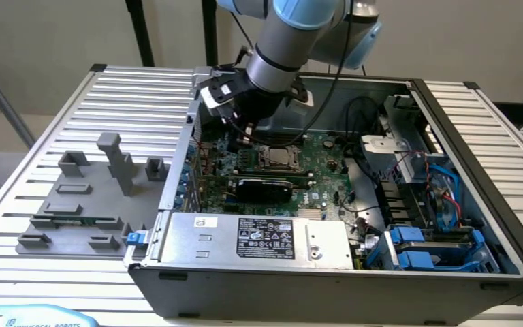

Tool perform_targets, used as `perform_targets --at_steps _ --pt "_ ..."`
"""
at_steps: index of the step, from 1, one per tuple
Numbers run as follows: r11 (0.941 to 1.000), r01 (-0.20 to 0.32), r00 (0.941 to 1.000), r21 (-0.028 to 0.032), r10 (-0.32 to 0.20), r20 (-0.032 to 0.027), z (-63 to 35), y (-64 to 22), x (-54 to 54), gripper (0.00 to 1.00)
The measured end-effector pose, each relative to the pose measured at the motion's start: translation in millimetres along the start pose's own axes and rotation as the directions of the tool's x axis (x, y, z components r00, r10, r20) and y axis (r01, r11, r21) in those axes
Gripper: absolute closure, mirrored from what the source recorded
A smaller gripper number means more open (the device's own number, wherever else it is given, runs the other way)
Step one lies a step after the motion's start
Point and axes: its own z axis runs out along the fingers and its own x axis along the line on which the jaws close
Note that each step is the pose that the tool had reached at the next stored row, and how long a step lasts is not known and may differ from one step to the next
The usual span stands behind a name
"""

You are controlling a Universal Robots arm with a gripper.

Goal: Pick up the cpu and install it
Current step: 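Install the first cpu locking lever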

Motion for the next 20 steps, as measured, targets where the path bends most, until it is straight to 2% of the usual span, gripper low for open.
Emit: perform_targets --at_steps 5,9,14,17,20 --pt "1.0 -0.007 0.9999 -0.0005 0.007 -0.0109 -11.4 -4.7 0.8 0.89" --pt "0.9994 -0.036 0.9991 -0.0019 0.036 -0.0248 -18.4 -7.3 1.2 0.89" --pt "0.9951 -0.099 0.9939 -0.0039 0.099 -0.0488 -19.1 -7.5 1.2 0.89" --pt "0.9898 -0.143 0.9877 -0.0047 0.142 -0.0651 -19.1 -7.5 1.2 0.89" --pt "0.9822 -0.188 0.9791 -0.0046 0.187 -0.0807 -19.1 -7.5 1.2 0.89"
